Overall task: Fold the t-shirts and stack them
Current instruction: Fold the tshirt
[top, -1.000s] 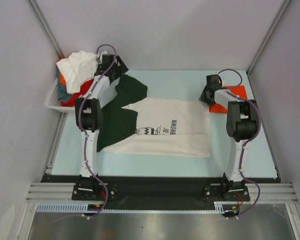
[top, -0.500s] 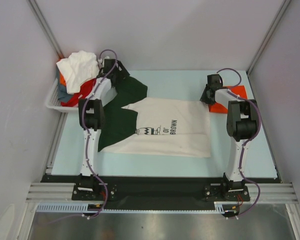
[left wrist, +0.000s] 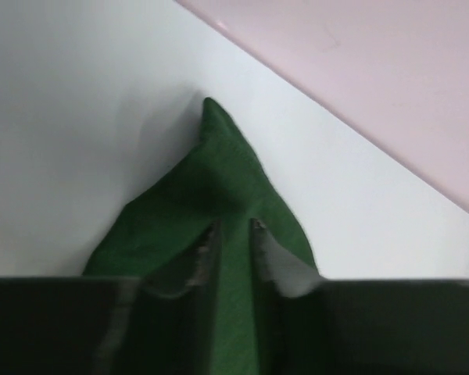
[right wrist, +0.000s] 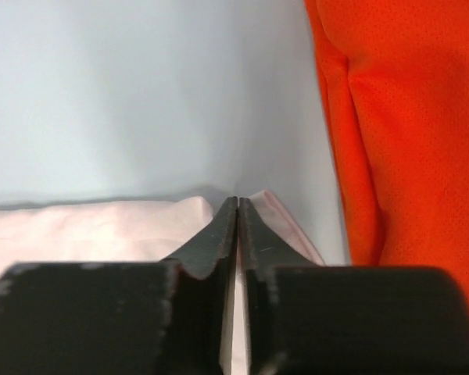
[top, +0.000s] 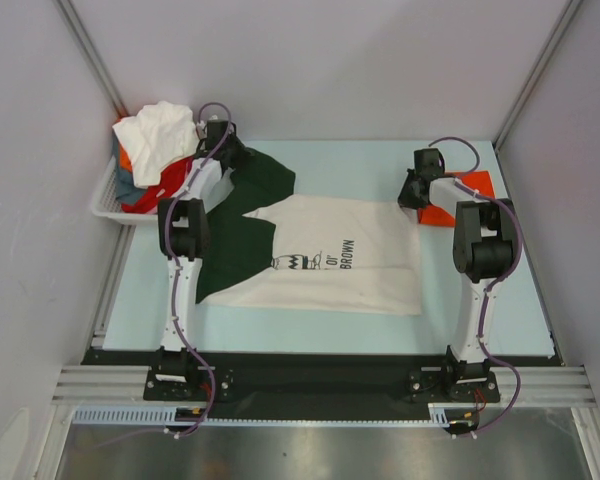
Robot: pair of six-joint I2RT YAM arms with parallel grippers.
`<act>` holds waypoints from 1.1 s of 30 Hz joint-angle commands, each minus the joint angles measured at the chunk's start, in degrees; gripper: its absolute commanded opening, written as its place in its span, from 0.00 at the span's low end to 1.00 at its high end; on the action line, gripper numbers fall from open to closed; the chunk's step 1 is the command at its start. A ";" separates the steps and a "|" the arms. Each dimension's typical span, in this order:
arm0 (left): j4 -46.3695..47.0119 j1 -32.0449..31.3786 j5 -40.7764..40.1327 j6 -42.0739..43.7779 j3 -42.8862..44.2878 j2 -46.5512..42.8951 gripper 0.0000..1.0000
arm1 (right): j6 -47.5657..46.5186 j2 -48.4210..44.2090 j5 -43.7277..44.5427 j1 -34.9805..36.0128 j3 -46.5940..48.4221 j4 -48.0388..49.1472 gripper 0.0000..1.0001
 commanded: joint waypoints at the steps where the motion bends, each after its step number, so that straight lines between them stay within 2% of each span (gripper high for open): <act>1: 4.79 0.23 1.74 0.05 0.29 -0.32 0.21 | 0.15 -0.42 -3.89 -0.18 0.98 0.08 0.05; 2: 5.84 0.32 1.92 -0.30 0.29 -0.23 0.12 | 0.24 -0.50 -4.15 -0.18 0.89 -0.01 0.02; 3: 6.11 0.32 2.09 -0.47 0.29 -0.23 0.06 | 0.33 -0.68 -4.33 -0.27 0.81 -0.01 0.00; 5: 6.03 0.49 1.74 -0.56 0.29 -0.58 0.04 | 0.33 -1.20 -4.33 -0.53 0.63 0.16 0.00; 6: 5.85 0.49 1.05 -0.30 -0.31 -1.10 0.09 | 0.33 -1.38 -4.25 -0.53 0.46 0.17 0.00; 7: 5.50 0.49 -0.18 0.13 -0.93 -2.76 0.21 | 0.33 -1.56 -4.25 -0.62 0.28 0.17 0.00; 8: 5.32 0.49 -2.02 1.88 -2.07 -4.08 0.53 | 0.24 -1.73 -4.33 -0.71 0.28 0.08 0.00; 11: 5.58 0.49 -9.48 6.45 -6.55 -7.51 0.77 | 0.41 -1.91 -4.51 -0.89 0.19 0.17 0.00; 12: 5.06 0.58 -11.25 7.25 -6.56 -7.70 0.79 | 0.50 -2.09 -4.33 -0.97 0.19 0.17 0.00; 17: -1.00 0.58 -13.63 8.66 -5.76 -8.83 0.81 | 1.03 -2.53 -4.68 -1.15 -0.07 0.52 0.01; 26: -1.62 -1.61 -24.79 17.45 -10.25 -12.62 0.85 | 1.29 -2.97 -5.47 -1.15 -0.95 1.40 0.02; 33: -8.65 -1.62 -21.29 12.89 -8.67 -11.13 0.84 | 1.38 -3.05 -5.65 -1.15 -1.22 1.49 0.03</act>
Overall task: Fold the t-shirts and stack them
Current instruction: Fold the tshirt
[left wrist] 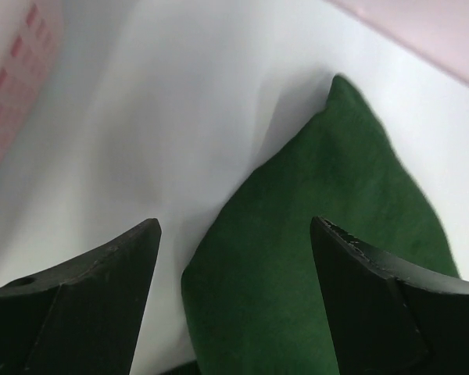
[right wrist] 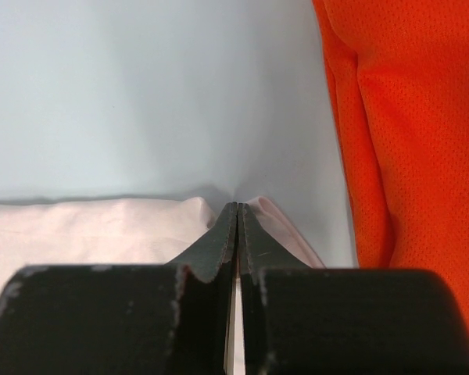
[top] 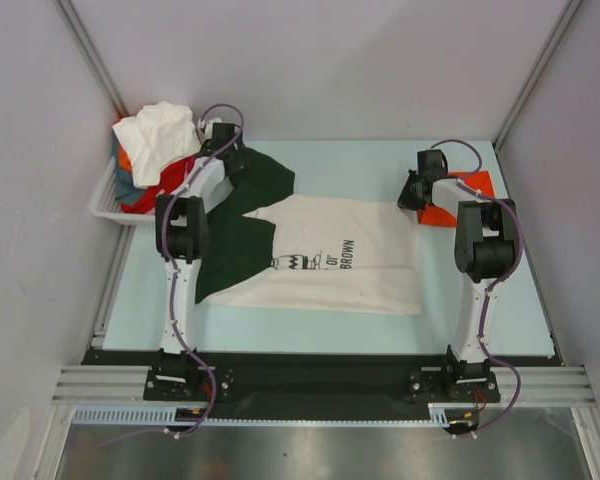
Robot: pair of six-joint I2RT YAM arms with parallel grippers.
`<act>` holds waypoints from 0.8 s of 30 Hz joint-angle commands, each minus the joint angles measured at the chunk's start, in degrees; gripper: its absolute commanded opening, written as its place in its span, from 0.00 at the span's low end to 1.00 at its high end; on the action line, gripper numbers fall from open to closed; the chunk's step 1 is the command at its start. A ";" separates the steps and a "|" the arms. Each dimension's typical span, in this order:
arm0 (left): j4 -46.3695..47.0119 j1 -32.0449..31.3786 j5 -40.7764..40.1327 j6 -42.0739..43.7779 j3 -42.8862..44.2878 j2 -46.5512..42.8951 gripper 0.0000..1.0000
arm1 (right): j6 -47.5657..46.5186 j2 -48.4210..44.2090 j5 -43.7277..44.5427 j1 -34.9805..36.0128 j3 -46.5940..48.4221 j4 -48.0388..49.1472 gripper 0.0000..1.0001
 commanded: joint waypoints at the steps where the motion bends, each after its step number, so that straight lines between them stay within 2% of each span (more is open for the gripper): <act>1: -5.35 0.18 -0.41 -1.56 0.97 -3.30 0.84 | 0.31 -3.10 -0.89 -0.12 -0.45 0.98 0.03; 6: -5.53 0.18 3.98 -3.93 -0.26 -2.51 0.80 | 0.57 -3.19 -1.24 -0.12 -0.54 1.07 0.03; 9: -3.78 0.53 9.40 -5.78 0.35 -1.03 0.71 | 0.75 -3.10 -1.59 -0.12 -0.63 1.16 0.03; 12: -1.41 1.05 12.24 -8.33 1.67 0.91 0.50 | 0.75 -3.27 -1.68 -0.12 -0.80 1.07 0.03; 13: -0.27 1.06 12.85 -8.94 2.11 1.26 0.37 | 0.66 -3.27 -1.59 -0.21 -0.80 1.16 0.03; 16: 2.19 1.06 12.86 -9.82 3.34 1.97 0.17 | 0.66 -3.27 -1.68 -0.12 -0.80 1.16 0.03; 19: 5.44 1.06 12.86 -10.09 2.99 1.80 0.05 | 0.66 -3.36 -1.94 -0.30 -0.72 1.25 0.03; 24: 11.24 1.06 11.01 -8.34 1.24 -0.40 0.00 | 0.57 -2.84 -1.86 -0.21 0.16 0.90 0.01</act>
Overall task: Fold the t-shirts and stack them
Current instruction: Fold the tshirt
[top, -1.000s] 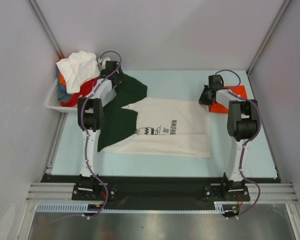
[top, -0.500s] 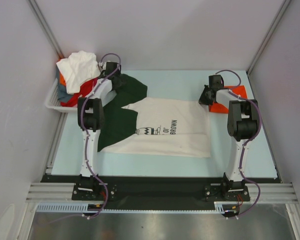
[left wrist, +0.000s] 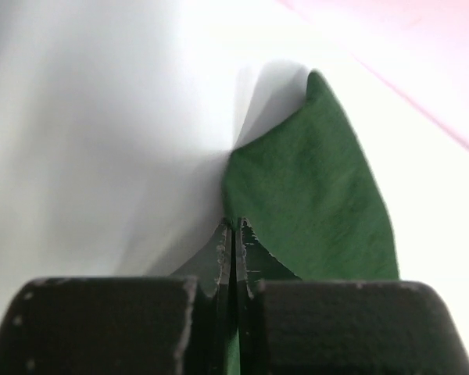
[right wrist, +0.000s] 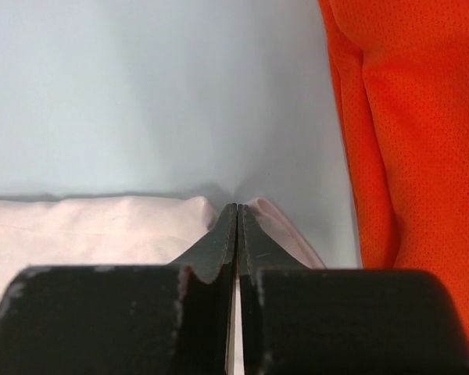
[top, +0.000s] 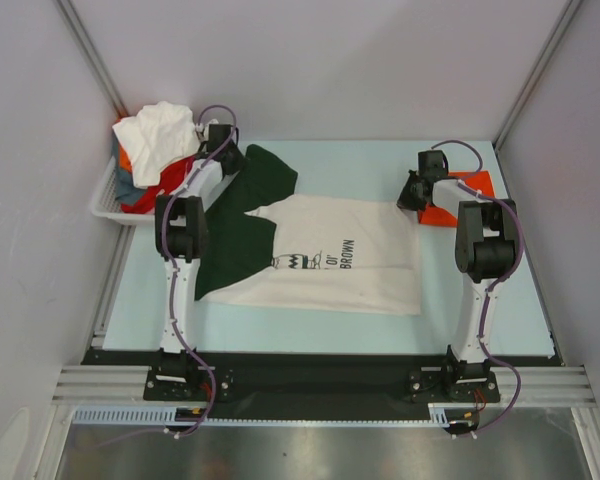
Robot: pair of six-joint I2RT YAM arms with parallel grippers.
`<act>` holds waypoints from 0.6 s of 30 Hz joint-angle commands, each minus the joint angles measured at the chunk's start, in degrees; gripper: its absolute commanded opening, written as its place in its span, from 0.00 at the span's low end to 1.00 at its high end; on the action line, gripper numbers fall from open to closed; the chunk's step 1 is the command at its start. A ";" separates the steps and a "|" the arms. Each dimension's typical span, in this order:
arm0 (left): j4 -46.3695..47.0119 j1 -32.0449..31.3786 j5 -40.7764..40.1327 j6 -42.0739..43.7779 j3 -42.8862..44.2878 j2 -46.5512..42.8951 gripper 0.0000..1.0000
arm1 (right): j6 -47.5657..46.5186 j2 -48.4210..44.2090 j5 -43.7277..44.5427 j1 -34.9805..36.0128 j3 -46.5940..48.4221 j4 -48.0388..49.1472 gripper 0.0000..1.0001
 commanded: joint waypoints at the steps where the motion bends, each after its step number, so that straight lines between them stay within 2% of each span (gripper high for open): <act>1: 9.41 0.16 -0.13 1.08 0.58 -2.78 0.00 | 0.42 -2.42 -0.59 -0.19 1.23 -1.09 0.00; 7: 17.15 0.16 1.89 2.41 -6.01 -7.97 0.00 | 1.12 -2.68 -0.23 -0.63 2.73 -2.33 0.00; 12: 17.07 0.25 2.51 4.34 -10.75 -11.30 0.00 | 0.77 -4.26 0.55 -0.63 2.30 -2.95 0.00; 18: 22.61 1.12 2.33 4.87 -19.81 -14.39 0.00 | 2.97 -6.89 6.78 -0.89 0.98 -4.62 0.00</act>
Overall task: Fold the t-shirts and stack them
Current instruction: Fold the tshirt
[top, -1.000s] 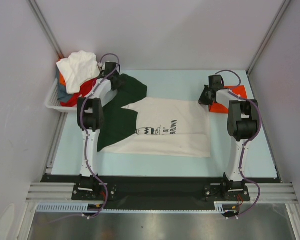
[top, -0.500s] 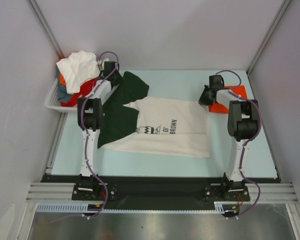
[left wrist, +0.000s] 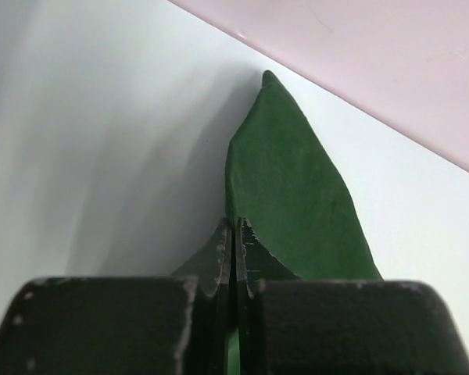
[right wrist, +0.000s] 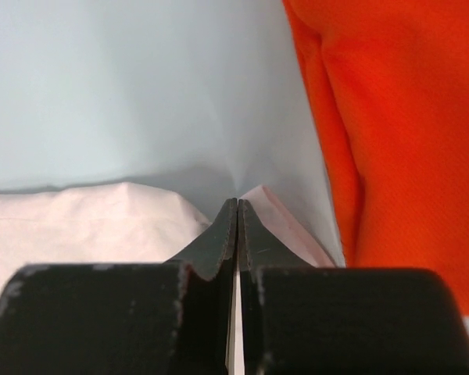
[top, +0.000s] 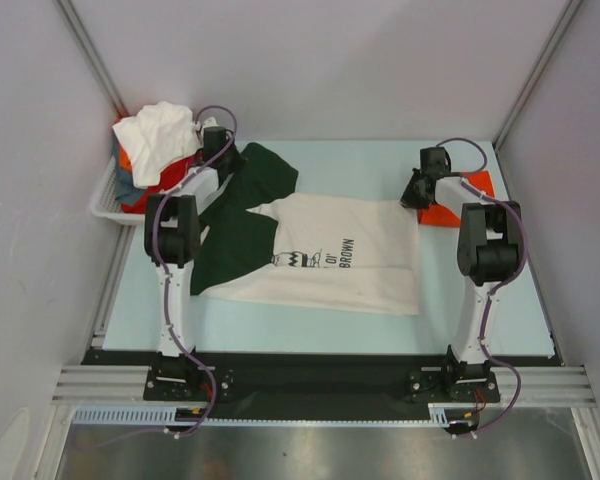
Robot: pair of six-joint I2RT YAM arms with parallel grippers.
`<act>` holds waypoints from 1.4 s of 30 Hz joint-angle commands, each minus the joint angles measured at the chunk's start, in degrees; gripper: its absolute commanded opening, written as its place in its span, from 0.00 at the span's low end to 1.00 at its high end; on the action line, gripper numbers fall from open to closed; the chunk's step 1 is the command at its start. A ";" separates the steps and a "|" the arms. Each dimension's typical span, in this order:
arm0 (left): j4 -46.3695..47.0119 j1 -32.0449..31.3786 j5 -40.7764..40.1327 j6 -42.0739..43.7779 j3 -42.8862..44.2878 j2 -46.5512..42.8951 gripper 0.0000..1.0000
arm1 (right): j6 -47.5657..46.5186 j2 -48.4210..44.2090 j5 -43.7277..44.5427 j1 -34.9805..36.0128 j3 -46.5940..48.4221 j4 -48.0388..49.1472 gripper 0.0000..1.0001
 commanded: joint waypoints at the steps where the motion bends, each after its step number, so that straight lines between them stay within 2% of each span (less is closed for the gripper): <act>1: 5.72 1.32 0.51 1.33 -2.40 -4.71 0.00 | 2.25 -5.50 5.22 -0.61 -0.03 -0.86 0.00; 4: 6.33 1.59 1.92 1.33 -2.75 -4.53 0.02 | 2.43 -7.96 6.90 -0.78 -2.05 -0.24 0.00; 7: 8.44 1.68 3.50 1.85 -3.97 -4.88 0.10 | 2.17 -9.63 6.90 -0.70 -3.02 -0.59 0.00; 11: 12.65 1.76 4.64 2.03 -9.23 -7.07 0.07 | 1.99 -11.56 4.44 -0.43 -5.39 -0.24 0.00; 18: 28.80 1.76 7.28 2.82 -23.56 -14.37 0.03 | 2.25 -17.63 2.94 -0.26 -12.60 1.69 0.00; 20: 31.11 1.76 8.60 2.73 -26.72 -16.04 0.01 | 2.34 -19.56 0.75 -0.17 -14.44 2.30 0.00; 26: 34.53 1.76 11.05 5.02 -32.08 -19.46 0.00 | 2.78 -23.77 -1.53 -0.17 -18.22 2.74 0.00; 30: 42.52 1.76 10.89 7.21 -38.95 -23.16 0.00 | 3.66 -26.85 -2.51 -0.17 -22.78 4.32 0.00; 33: 45.17 1.76 10.54 7.92 -42.38 -24.65 0.00 | 3.83 -27.57 -1.72 -0.34 -23.59 5.47 0.00; 34: 44.83 1.76 10.80 8.01 -42.21 -24.57 0.00 | 3.31 -27.04 -0.58 -0.26 -23.07 5.47 0.05; 35: 44.13 1.76 11.15 8.18 -41.08 -24.22 0.00 | 3.05 -26.25 -0.05 -0.26 -22.10 5.30 0.15; 38: 40.88 1.76 13.17 8.10 -37.74 -21.94 0.00 | 2.26 -22.12 4.24 0.36 -17.89 3.19 0.35; 39: 40.09 1.76 14.13 7.75 -37.03 -20.89 0.00 | 1.91 -20.03 5.31 0.79 -16.92 2.66 0.44; 41: 39.38 1.76 14.49 7.39 -35.28 -19.92 0.00 | 1.12 -18.08 8.12 1.15 -13.58 1.61 0.51; 42: 38.51 1.76 14.40 7.31 -34.92 -19.65 0.00 | 0.94 -16.85 8.56 1.15 -12.52 1.08 0.52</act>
